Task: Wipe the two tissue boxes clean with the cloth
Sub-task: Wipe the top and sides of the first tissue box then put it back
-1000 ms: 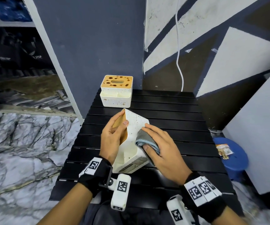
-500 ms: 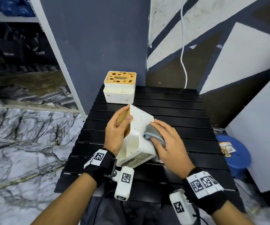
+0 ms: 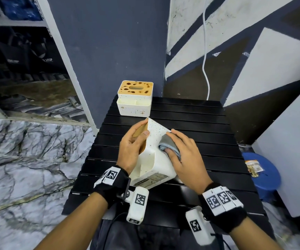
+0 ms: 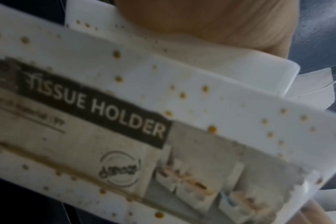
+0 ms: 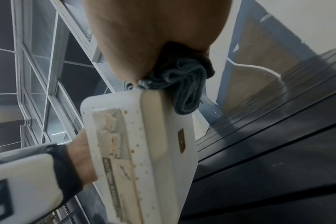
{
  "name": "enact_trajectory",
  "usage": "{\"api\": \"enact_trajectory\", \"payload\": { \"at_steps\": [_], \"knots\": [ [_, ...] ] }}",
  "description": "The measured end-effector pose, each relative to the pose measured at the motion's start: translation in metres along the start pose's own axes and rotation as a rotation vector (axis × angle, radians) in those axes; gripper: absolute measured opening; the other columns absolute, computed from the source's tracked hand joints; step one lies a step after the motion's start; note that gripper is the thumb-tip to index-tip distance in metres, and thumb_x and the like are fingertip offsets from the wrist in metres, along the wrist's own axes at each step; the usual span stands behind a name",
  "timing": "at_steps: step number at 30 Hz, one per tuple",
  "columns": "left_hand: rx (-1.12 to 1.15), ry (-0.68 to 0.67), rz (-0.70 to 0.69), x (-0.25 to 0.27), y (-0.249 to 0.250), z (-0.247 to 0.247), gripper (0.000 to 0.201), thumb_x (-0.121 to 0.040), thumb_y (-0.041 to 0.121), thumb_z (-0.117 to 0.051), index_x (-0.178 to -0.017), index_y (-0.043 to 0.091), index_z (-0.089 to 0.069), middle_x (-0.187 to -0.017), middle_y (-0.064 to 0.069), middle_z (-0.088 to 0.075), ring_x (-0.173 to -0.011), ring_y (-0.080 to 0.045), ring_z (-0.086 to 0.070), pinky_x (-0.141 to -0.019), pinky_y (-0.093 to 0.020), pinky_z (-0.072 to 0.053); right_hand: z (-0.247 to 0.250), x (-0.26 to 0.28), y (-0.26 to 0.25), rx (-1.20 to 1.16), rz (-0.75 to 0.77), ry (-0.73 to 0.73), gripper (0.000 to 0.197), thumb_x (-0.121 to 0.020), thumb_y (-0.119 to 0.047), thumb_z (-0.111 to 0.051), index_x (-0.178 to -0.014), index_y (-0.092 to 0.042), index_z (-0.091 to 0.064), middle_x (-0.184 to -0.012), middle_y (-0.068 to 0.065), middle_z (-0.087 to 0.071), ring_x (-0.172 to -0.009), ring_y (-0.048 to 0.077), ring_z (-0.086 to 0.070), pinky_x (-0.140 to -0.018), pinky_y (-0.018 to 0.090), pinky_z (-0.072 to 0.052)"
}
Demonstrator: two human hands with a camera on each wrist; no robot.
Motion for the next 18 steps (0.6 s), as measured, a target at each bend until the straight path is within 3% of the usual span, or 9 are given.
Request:
{"api": "enact_trajectory", "payload": {
  "at_steps": [4,8,13,16,18],
  "knots": [
    [-0.013,0.0,-0.009,0.0,0.0,0.002,0.048,-0.08,0.046,-0.067,-0.126,0.03,-0.068,-0.117,0.001,-0.074,-0.113,-0.031,-0.066,-0.106,-0.057,-0.047,0.002,0.021,-0.002,-0.043,-0.016,0.037,0.051,-0.094,-0.05,-0.038,-0.14,-0.027,-0.044,-0.145,-0.014,-0.038,-0.123,0.004,-0.037,-0.107,0.036,-0.036],
    [-0.015,-0.009,-0.023,0.0,0.0,0.001,0.046,-0.085,0.044,-0.065,-0.128,0.028,-0.067,-0.118,0.0,-0.074,-0.115,-0.035,-0.064,-0.106,-0.058,-0.047,0.003,0.028,-0.028,0.017,0.092,0.012,0.05,-0.096,-0.048,-0.039,-0.139,-0.025,-0.045,-0.144,-0.011,-0.04,-0.124,0.008,-0.038,-0.105,0.029,-0.032],
    [-0.005,0.03,-0.047,-0.001,-0.001,0.007,0.04,-0.093,0.036,-0.058,-0.129,0.021,-0.066,-0.125,0.002,-0.071,-0.119,-0.02,-0.065,-0.106,-0.051,-0.049,0.001,0.004,-0.032,0.015,0.111,-0.03,0.048,-0.093,-0.048,-0.043,-0.136,-0.026,-0.044,-0.139,-0.01,-0.046,-0.117,0.009,-0.042,-0.099,0.031,-0.038],
    [-0.023,0.025,-0.046,-0.001,-0.002,0.005,0.035,-0.094,0.035,-0.057,-0.126,0.025,-0.068,-0.116,0.003,-0.073,-0.108,-0.019,-0.064,-0.1,-0.055,-0.049,0.003,-0.001,-0.021,-0.051,0.054,-0.004,0.044,-0.091,-0.047,-0.045,-0.131,-0.028,-0.044,-0.138,-0.012,-0.046,-0.116,0.006,-0.041,-0.101,0.035,-0.039],
    [-0.025,0.03,-0.055,-0.001,-0.001,0.005,0.033,-0.094,0.036,-0.058,-0.125,0.028,-0.068,-0.108,0.003,-0.074,-0.098,-0.023,-0.061,-0.093,-0.052,-0.05,0.003,0.003,-0.025,-0.024,0.072,-0.011,0.045,-0.092,-0.047,-0.044,-0.131,-0.027,-0.046,-0.139,-0.013,-0.044,-0.119,0.005,-0.04,-0.102,0.033,-0.038]
  ]
}}
Point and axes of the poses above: each hand's wrist, its own x-axis away from the middle knuckle, its own z-axis out of the back of the hand, y = z × x, the point moved 8 cm from there along -x, towards the middle knuckle
